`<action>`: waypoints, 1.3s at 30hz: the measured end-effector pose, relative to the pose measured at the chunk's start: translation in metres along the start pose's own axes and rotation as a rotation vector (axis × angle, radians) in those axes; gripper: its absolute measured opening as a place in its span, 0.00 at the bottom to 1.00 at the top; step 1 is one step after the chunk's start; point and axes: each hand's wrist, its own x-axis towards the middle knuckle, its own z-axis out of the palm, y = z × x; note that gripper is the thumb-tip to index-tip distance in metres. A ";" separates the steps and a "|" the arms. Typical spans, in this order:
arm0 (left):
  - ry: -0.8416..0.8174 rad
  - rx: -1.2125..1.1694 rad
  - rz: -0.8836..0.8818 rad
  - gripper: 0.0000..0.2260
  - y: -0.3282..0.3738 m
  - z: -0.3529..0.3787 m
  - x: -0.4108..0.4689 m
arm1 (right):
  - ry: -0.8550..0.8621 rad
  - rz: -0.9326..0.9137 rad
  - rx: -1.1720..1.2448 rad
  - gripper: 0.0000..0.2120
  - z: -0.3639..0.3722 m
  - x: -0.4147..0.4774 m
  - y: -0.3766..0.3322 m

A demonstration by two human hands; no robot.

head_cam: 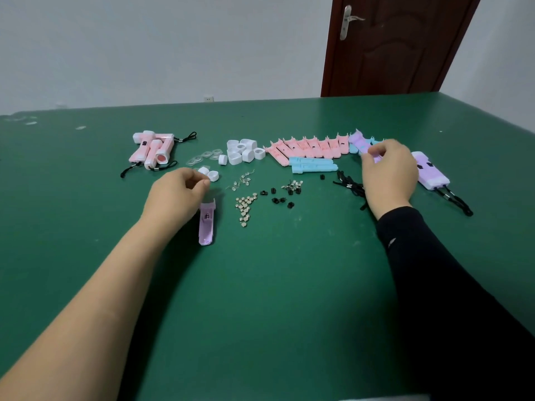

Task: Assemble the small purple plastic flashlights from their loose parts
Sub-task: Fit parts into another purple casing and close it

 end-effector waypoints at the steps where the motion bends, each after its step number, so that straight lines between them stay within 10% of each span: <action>1: 0.041 -0.032 0.017 0.04 0.002 -0.001 -0.001 | 0.015 -0.024 0.075 0.06 -0.001 -0.003 -0.007; 6: 0.028 -0.444 0.099 0.06 0.024 -0.005 -0.010 | -0.108 -0.209 0.444 0.04 -0.002 -0.037 -0.059; 11: -0.331 -1.085 -0.021 0.14 0.047 0.000 -0.022 | -0.407 -0.311 0.694 0.08 0.010 -0.095 -0.103; 19: -0.240 -1.503 -0.246 0.10 0.053 -0.001 -0.023 | -0.649 -0.270 0.820 0.03 0.013 -0.098 -0.106; 26: -0.311 -1.531 -0.415 0.11 0.048 -0.002 -0.021 | -0.828 -0.336 -0.103 0.18 0.003 -0.046 -0.061; 39: -0.532 -1.457 -0.423 0.15 0.052 -0.005 -0.027 | -0.731 -0.413 -0.158 0.08 0.011 -0.044 -0.058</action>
